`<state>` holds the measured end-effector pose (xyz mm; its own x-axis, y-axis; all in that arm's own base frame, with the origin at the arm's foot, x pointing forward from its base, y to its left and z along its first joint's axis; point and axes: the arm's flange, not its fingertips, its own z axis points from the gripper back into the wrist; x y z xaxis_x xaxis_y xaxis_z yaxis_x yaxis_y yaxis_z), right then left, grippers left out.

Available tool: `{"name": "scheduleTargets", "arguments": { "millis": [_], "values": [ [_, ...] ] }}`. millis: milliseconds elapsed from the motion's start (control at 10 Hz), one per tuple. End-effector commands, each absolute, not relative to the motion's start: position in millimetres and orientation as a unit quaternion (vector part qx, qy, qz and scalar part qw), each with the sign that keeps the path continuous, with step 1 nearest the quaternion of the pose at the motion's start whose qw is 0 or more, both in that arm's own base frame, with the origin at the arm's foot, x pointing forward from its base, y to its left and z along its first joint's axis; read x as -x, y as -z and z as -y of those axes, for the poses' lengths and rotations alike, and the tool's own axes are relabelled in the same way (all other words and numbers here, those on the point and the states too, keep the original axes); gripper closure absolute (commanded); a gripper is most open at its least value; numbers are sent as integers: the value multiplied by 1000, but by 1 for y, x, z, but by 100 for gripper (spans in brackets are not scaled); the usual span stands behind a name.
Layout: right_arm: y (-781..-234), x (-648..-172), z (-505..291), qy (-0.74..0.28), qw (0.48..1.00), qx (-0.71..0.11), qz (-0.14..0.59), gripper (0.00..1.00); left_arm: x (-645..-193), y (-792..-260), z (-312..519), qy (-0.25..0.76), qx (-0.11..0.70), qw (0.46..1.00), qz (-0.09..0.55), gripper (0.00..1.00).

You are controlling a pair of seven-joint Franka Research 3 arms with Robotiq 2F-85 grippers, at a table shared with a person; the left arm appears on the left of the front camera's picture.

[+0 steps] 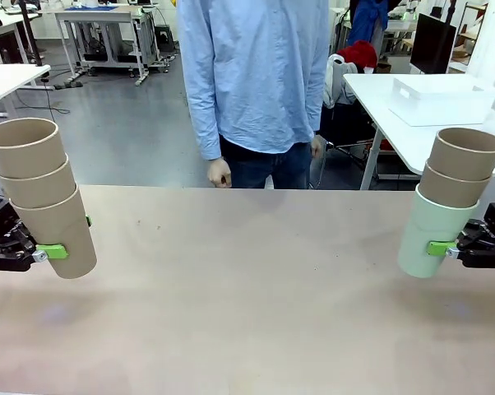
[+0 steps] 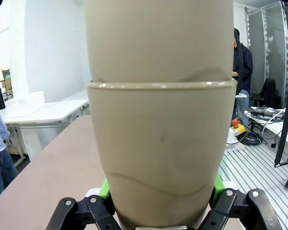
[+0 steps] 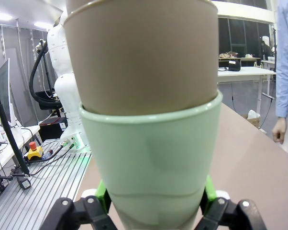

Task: Stack the cups and store them in the basket.
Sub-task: Place the stack of Reusable plastic cups into the Pantry Basket.

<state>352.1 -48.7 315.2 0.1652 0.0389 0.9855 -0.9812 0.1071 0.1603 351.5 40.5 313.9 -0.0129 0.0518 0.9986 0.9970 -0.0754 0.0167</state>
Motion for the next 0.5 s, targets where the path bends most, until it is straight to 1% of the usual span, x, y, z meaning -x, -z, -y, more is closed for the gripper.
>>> {"name": "scheduleTargets", "arguments": {
  "millis": [0,400],
  "values": [
    [-318,-353,49,-443,574,-499,474,13,-351,-317,-40,510,527,459,502,16],
    [-318,-353,49,-443,574,-499,474,13,-351,-317,-40,510,527,459,502,16]
  ]
}}
